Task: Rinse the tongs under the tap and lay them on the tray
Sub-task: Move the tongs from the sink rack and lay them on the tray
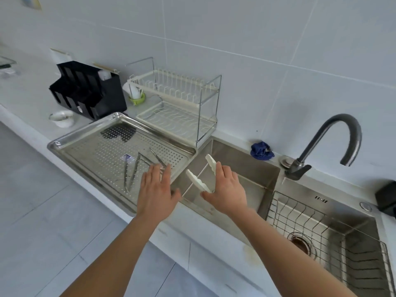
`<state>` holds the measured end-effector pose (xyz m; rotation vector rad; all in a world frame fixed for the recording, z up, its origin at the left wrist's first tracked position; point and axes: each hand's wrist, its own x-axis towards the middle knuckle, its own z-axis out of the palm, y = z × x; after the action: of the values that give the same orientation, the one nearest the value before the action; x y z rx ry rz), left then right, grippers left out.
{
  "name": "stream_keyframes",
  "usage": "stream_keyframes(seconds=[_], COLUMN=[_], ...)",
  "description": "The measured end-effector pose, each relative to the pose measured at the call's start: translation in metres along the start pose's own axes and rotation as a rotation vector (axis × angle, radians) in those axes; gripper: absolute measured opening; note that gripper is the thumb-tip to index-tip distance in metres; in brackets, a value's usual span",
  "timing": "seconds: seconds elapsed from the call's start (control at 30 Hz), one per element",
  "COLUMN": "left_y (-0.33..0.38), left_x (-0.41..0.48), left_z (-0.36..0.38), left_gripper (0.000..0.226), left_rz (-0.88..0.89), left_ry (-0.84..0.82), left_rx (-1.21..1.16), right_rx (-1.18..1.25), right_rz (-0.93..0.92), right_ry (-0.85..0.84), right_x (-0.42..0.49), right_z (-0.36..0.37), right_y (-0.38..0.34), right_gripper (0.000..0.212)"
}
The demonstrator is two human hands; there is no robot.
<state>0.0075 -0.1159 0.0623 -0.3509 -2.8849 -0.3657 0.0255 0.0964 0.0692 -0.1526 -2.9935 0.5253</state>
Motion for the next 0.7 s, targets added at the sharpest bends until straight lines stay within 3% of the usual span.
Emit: stream_keyframes(seconds=[0.33,0.7], left_y=[-0.092,-0.165], left_x=[0.016,0.082], left_z=[-0.006,0.026], left_gripper=[0.08,0.077], left_rz=[-0.099,-0.274], left_ry=[-0.027,-0.083], left_rx=[-0.004,0.061], right_rx=[0.016,0.022], right_rz=[-0.059,-0.221], right_ry=[-0.078,-0.152], right_x=[0.044,0.168], right_z=[0.038,0.081], right_y=[-0.071,-0.127], right_gripper=[0.111,0.114])
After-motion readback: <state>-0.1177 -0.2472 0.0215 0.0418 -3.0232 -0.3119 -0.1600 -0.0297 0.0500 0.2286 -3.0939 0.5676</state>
